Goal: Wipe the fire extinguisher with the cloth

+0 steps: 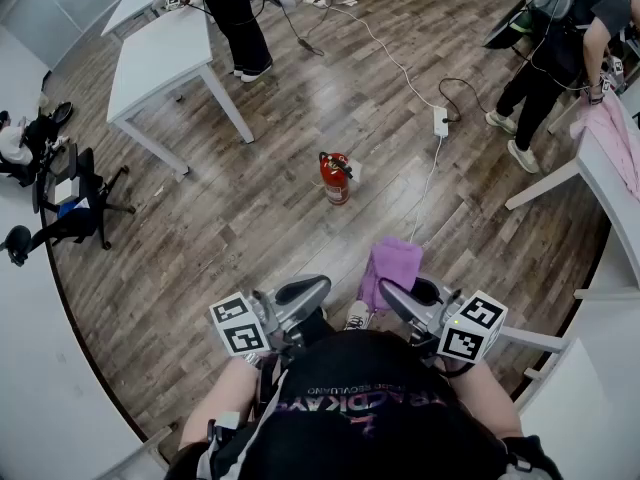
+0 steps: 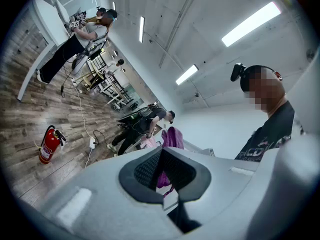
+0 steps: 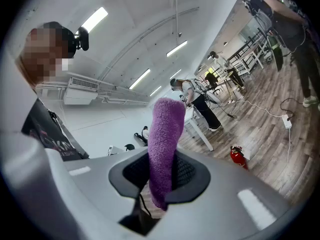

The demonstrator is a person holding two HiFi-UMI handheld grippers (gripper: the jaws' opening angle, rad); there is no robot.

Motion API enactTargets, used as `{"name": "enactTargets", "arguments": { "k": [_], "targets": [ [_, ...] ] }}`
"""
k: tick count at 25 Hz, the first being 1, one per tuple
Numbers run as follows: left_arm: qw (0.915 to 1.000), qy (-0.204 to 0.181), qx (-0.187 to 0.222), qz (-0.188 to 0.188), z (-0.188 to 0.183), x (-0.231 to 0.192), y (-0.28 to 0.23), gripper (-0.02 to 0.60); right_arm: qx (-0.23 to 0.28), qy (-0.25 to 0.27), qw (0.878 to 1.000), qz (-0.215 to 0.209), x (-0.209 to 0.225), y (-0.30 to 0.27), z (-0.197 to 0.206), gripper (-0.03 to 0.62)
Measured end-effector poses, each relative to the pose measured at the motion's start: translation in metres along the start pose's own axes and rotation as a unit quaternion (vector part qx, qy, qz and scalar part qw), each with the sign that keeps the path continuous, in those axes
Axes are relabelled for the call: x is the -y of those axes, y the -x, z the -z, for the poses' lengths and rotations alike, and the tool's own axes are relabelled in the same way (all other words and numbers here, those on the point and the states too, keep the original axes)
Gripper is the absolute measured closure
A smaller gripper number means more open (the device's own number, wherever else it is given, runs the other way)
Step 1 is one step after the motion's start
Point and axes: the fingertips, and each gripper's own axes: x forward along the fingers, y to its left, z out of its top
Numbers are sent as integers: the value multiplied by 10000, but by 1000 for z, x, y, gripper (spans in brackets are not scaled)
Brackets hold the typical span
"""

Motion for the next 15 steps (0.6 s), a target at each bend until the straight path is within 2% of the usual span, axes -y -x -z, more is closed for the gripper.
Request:
{"name": "enactTargets", "arguments": {
  "k": [15],
  "targets": [
    [10000, 24, 33, -21, 1, 2, 5, 585, -10, 21, 10000, -36, -6, -2, 1, 522]
  ]
}}
